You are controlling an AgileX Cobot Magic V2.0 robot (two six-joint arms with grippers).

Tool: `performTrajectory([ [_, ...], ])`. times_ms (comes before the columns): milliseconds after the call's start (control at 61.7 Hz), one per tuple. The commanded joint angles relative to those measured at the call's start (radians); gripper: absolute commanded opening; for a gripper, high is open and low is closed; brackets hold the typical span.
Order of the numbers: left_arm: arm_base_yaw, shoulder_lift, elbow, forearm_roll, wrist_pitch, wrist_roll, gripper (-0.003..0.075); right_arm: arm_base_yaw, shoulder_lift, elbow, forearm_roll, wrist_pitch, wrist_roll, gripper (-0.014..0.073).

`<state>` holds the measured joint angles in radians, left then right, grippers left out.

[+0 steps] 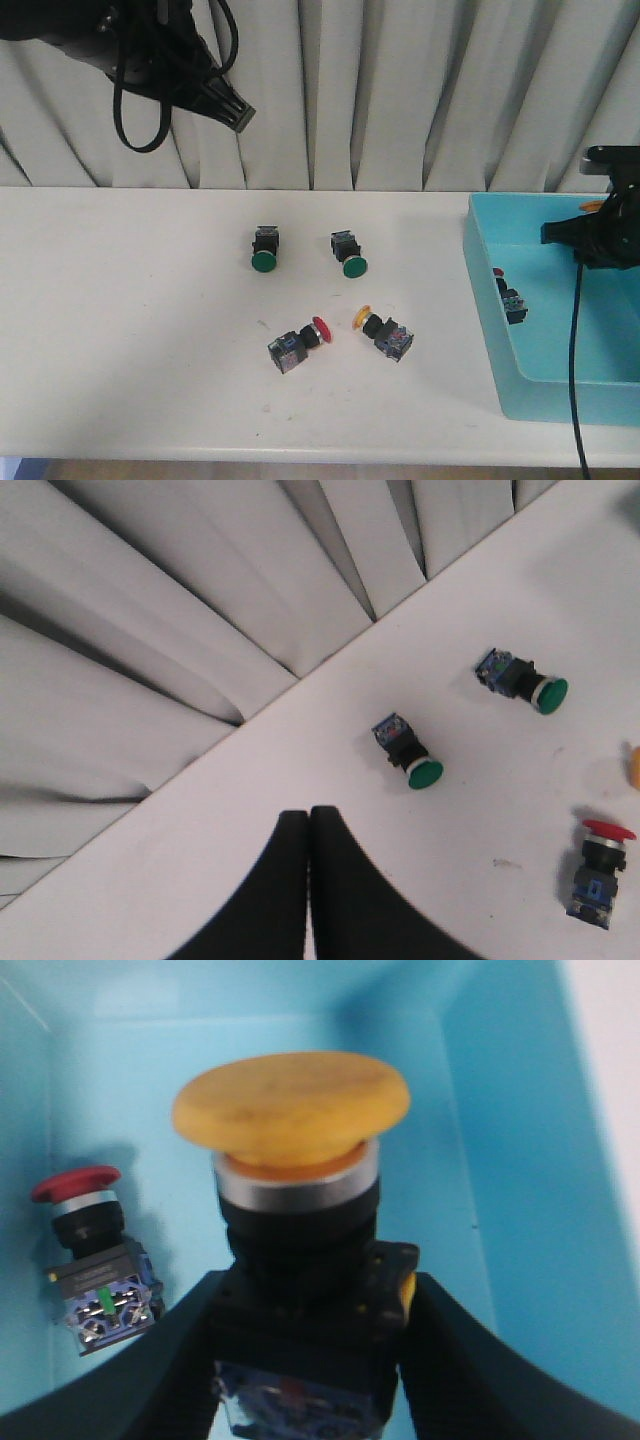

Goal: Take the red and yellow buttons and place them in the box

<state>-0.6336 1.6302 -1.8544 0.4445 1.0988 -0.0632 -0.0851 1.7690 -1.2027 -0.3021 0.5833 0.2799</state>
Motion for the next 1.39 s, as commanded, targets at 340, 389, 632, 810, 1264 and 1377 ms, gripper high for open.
performTrajectory([
  [340, -0.002, -0.041, 0.013, 0.026, -0.045, -0.015, -0.0007, -0.127, 0.192, -0.126, 0.351, 0.033, -0.280, 0.0044],
  [389, -0.002, -0.041, 0.013, 0.021, -0.046, -0.015, -0.0007, -0.134, 0.204, -0.126, 0.361, 0.031, -0.295, 0.0058],
  [632, -0.002, -0.041, 0.013, 0.021, -0.051, -0.015, -0.0007, -0.130, 0.245, -0.126, 0.369, 0.007, -0.365, 0.0237],
  [810, -0.002, -0.041, 0.013, 0.021, -0.051, -0.016, -0.0007, -0.132, 0.241, -0.129, 0.371, 0.004, -0.380, 0.0458],
  [1264, -0.002, -0.040, 0.013, 0.021, -0.065, -0.016, -0.0006, -0.131, -0.216, -0.182, 0.568, 0.102, -0.548, 0.0527],
  [1377, -0.002, -0.040, 0.013, 0.021, -0.081, -0.016, -0.0006, -0.131, -0.434, -0.182, 0.678, 0.097, -0.651, 0.0498],
])
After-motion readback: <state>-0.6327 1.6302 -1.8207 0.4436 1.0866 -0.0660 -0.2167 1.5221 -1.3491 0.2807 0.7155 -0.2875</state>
